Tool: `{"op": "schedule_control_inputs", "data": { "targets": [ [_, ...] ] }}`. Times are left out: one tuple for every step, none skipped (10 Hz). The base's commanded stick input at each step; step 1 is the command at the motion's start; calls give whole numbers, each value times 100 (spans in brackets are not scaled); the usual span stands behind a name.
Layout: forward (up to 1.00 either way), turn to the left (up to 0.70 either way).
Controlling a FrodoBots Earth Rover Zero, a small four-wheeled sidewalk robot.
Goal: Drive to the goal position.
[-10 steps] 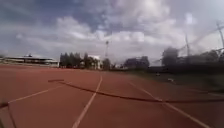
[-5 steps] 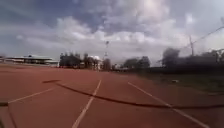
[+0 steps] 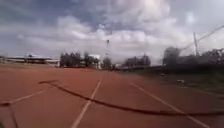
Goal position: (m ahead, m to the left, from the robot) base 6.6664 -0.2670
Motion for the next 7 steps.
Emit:
{"op": "schedule_control_inputs", "data": {
  "targets": [
    [70, 0],
    [70, 0],
    [70, 0],
    [70, 0],
    [70, 0],
    [70, 0],
    [70, 0]
  ]
}}
